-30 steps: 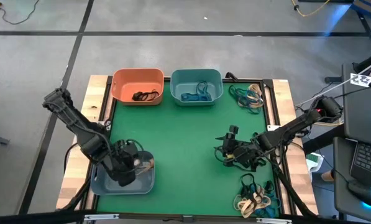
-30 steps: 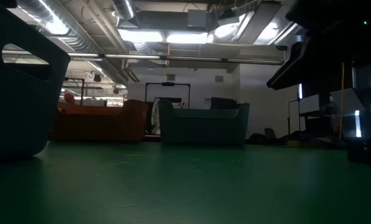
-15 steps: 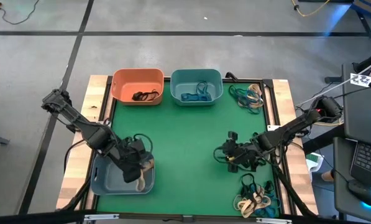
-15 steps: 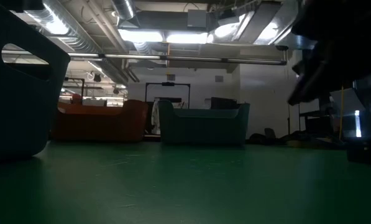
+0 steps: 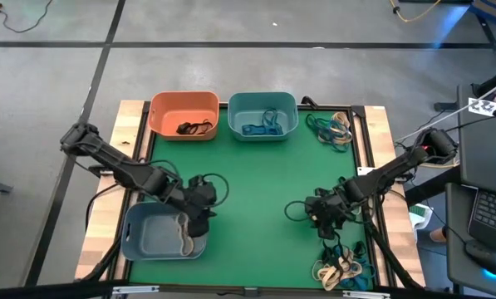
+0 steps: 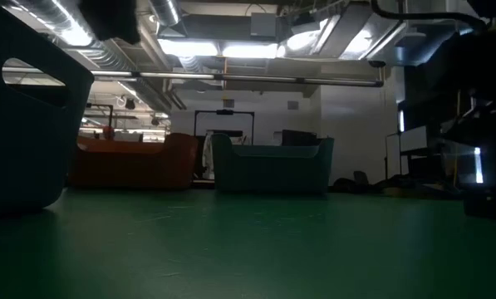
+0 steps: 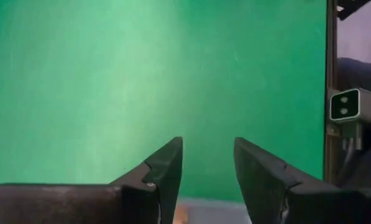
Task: Sort rubber bands into baskets
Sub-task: Put the black rubber band into the orange bin
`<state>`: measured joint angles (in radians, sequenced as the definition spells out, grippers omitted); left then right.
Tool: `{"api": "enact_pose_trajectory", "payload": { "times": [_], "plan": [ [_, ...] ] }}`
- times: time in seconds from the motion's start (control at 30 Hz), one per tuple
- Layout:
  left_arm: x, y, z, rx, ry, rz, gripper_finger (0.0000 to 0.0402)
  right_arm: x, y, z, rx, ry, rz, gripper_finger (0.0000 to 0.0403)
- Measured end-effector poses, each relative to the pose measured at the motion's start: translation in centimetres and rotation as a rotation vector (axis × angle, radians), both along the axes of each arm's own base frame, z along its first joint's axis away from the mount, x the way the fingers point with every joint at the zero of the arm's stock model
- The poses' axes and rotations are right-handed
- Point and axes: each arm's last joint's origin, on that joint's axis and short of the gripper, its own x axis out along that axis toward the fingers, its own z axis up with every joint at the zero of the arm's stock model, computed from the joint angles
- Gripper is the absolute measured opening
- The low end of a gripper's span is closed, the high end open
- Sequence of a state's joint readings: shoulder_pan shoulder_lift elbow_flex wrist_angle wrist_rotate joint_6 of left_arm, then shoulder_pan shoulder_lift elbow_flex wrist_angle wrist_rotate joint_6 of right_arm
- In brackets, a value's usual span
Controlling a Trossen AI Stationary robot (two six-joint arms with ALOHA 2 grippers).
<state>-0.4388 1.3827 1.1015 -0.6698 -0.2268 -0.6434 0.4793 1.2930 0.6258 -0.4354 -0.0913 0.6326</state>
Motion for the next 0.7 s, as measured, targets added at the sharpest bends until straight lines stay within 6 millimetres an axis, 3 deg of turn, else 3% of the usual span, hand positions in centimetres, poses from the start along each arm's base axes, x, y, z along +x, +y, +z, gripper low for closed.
{"api": "enact_pose_trajectory", "payload": {
  "times": [0.4,0.7],
  "plan": [
    [3.1,0.8,-2.8,0.169,0.012,-0.066,0.0141,0.6,0.1,-2.6,-0.101,0.110,-0.076,0.0182],
    [5.0,0.8,-3.6,0.357,-0.087,-0.050,0.0141,0.8,-0.1,-3.3,-0.188,0.098,-0.106,0.0078]
  ]
}}
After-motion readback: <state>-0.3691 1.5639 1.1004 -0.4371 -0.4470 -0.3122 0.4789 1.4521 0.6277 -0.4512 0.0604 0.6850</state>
